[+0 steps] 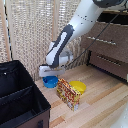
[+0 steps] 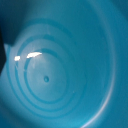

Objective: Kindly move your gripper toward the top drawer's handle. With caution, hold the handle robustly using your gripper and pull open the top drawer. Let the handle go. Relocate your gripper to the bowl placed in the background. Gently hold the bowl using your gripper. Bring the gripper and the bowl to the ajar drawer. Softly release the bowl into it.

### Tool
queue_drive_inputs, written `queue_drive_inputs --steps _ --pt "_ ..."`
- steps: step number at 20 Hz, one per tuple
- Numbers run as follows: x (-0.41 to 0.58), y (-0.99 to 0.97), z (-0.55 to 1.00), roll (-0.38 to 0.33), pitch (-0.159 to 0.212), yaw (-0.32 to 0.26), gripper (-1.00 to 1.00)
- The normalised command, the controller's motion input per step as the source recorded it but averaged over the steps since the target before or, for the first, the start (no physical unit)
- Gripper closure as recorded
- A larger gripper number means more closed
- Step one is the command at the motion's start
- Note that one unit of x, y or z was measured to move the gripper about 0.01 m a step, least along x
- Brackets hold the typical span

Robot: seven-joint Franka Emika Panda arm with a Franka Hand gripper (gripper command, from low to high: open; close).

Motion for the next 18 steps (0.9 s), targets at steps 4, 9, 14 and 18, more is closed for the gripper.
queue_drive_inputs --steps 4,9,14,18 --pt "0.017 0.02 0.0 -0.002 -0.006 0.005 1.0" --pt "-0.002 0.01 0.06 0.0 -0.004 -0.002 1.0" --pt "0.006 0.02 0.3 -0.002 -0.002 -0.022 1.0" --pt "0.0 0.03 0.57 -0.02 0.059 -0.026 1.0"
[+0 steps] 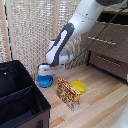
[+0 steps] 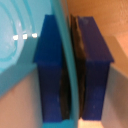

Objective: Kindly move your gripper toward the top drawer's handle. With caution, hold the handle robustly using your gripper and pull open the top drawer. Let the handle go. Relocate your gripper to the bowl placed in the background. Gently hold the bowl using your gripper. Bring the gripper and the bowl to the ajar drawer. Softly release the bowl into it.

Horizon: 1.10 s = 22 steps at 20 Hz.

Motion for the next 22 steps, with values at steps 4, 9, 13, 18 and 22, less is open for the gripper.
queue_drive_inputs --steps 4,9,13,18,22 --pt "0.0 0.06 0.82 -0.042 0.129 -0.061 1.0" --pt "0.0 0.11 0.96 -0.058 0.087 -0.057 1.0" --pt "0.001 0.17 1.0 -0.069 0.024 -0.072 1.0" --pt "0.012 0.2 1.0 -0.062 0.016 -0.101 1.0" --pt "0.036 0.21 1.0 -0.059 0.018 -0.144 1.0"
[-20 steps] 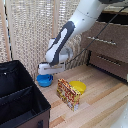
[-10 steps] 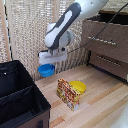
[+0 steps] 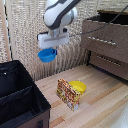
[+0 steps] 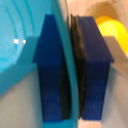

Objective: Kindly move your gripper toward the top drawer's handle. With caution, hold the handle robustly using your gripper and pull open the top drawer. Let the handle go. Relocate your gripper to the bowl placed in the background. Gently hold the bowl using your gripper. Bring the gripper and the bowl to the ajar drawer. Softly release the bowl into it.

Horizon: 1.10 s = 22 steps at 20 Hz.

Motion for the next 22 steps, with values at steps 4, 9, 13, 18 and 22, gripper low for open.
queue_drive_inputs --steps 4,9,13,18,22 --pt "0.109 0.1 1.0 -0.042 0.043 -0.112 1.0" --pt "0.179 0.01 1.0 -0.025 0.058 -0.12 1.0" --pt "0.289 -0.01 1.0 -0.024 0.066 -0.152 1.0" --pt "0.433 -0.12 1.0 -0.034 0.078 -0.153 1.0" --pt "0.319 -0.49 0.94 -0.011 0.121 -0.126 1.0"
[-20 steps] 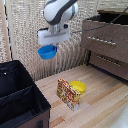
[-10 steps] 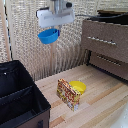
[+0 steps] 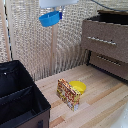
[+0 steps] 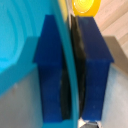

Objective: Kindly move your gripper toward the top drawer's handle. With caution, hold the handle robustly using your gripper and pull open the top drawer. Let the handle go. Relocate your gripper to the bowl placed in the background. Gently hold the bowl using your gripper. Bring the gripper and the bowl to the ajar drawer. Softly release the bowl into it.

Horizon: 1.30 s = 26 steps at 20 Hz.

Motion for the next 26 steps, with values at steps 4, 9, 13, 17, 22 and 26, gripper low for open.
queue_drive_inputs --steps 4,9,13,17,22,26 --pt "0.211 -0.82 0.86 0.016 0.122 -0.081 1.0" --pt "0.063 -0.87 0.78 0.015 0.16 -0.086 1.0" --pt "-0.119 -0.82 0.67 0.028 0.202 -0.113 1.0" --pt "-0.273 -0.9 0.55 0.068 0.195 -0.062 1.0" --pt "-0.155 -1.0 0.38 0.094 0.129 -0.006 1.0" --pt "0.029 -1.0 0.23 0.093 -0.041 0.0 1.0"
